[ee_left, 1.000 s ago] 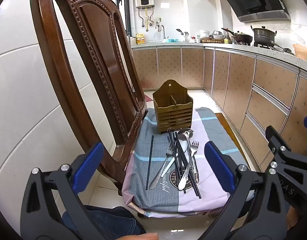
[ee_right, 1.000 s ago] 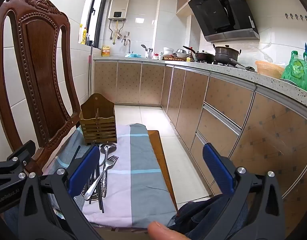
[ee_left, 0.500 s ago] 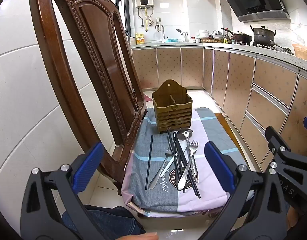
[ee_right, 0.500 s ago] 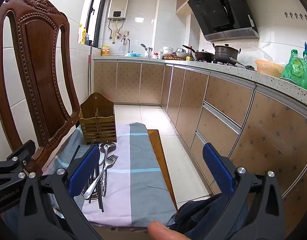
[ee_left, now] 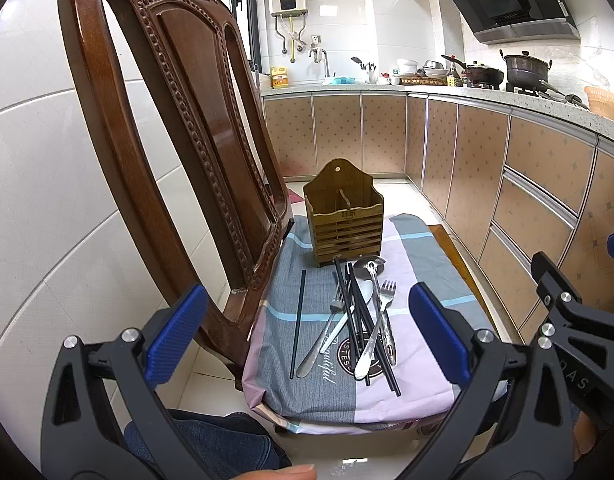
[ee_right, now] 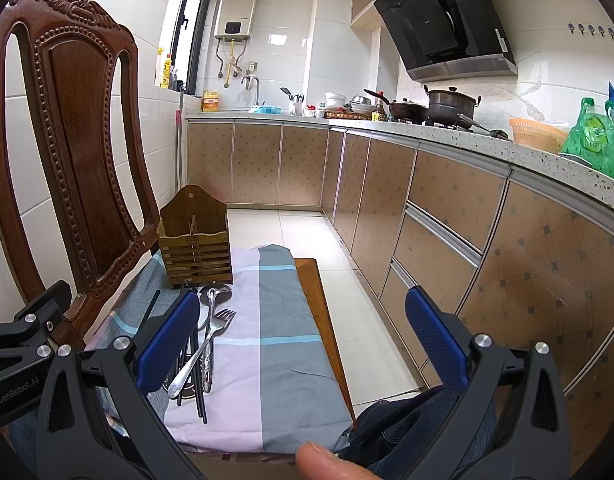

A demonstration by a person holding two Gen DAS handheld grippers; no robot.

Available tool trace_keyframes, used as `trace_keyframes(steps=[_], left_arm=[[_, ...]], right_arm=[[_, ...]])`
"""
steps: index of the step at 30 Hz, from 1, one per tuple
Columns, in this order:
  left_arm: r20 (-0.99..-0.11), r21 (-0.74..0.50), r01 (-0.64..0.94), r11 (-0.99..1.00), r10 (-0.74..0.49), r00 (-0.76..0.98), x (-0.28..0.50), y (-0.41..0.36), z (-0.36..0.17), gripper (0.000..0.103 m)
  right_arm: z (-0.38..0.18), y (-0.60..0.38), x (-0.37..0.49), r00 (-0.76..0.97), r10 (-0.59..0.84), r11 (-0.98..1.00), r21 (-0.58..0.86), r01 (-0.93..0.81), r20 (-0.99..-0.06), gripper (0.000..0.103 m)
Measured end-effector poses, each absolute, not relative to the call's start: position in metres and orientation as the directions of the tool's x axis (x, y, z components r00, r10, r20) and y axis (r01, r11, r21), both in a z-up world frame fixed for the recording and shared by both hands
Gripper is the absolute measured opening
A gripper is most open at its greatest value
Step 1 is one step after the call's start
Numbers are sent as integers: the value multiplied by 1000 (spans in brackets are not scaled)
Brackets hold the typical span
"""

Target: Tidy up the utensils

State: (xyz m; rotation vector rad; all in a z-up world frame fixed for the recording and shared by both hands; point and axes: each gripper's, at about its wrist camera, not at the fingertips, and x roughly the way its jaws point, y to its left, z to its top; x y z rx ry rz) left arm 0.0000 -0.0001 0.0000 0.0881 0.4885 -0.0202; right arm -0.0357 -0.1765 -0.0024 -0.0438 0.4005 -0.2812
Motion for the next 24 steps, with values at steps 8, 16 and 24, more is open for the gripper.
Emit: trace_keyframes(steps=[8, 16, 24], left_arm=[[-471, 80, 40, 996, 3, 882, 0, 0, 0, 99], [-470, 80, 41, 996, 2, 883, 0, 0, 0, 99], [-470, 81, 40, 996, 3, 883, 0, 0, 0, 99]], right_arm=[[-3, -175, -35, 882, -279, 960, -97, 262, -379, 101], [-3, -173, -34, 883, -279, 960, -96, 262, -379, 101], [-3, -172, -34, 882, -279, 960, -96, 262, -379, 101]])
